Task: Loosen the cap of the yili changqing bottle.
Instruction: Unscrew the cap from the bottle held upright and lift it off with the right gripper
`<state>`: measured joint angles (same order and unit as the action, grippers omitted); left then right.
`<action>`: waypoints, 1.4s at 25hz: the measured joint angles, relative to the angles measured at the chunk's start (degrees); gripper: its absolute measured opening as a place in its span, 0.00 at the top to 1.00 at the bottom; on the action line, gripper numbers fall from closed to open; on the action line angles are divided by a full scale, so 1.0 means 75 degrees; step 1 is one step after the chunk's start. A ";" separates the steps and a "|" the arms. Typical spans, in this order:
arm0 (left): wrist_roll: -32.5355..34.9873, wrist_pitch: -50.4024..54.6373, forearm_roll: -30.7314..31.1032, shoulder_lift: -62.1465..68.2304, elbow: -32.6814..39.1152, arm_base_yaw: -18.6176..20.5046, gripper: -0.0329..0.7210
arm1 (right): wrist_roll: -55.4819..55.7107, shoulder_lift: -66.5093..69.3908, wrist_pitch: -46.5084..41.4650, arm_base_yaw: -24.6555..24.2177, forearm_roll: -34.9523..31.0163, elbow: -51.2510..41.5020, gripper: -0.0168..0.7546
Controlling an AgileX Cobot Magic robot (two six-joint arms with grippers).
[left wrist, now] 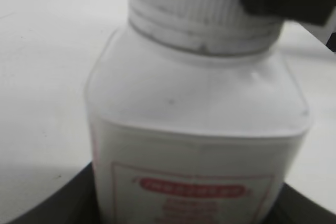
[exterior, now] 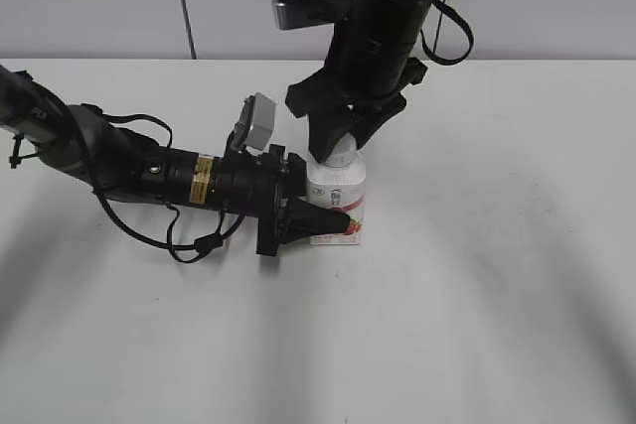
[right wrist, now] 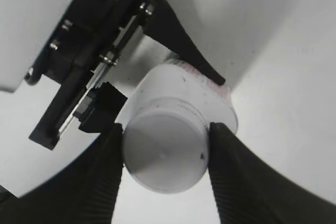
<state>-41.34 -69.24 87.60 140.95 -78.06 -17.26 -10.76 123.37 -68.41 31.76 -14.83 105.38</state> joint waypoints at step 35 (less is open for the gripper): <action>0.0092 0.0014 0.0075 0.0000 0.0000 -0.0019 0.44 | -0.8381 0.0000 -0.0086 0.0000 -0.0009 0.0022 0.48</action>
<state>-40.65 -69.14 88.16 140.95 -78.06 -17.40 -73.62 123.37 -69.05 31.76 -14.90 105.54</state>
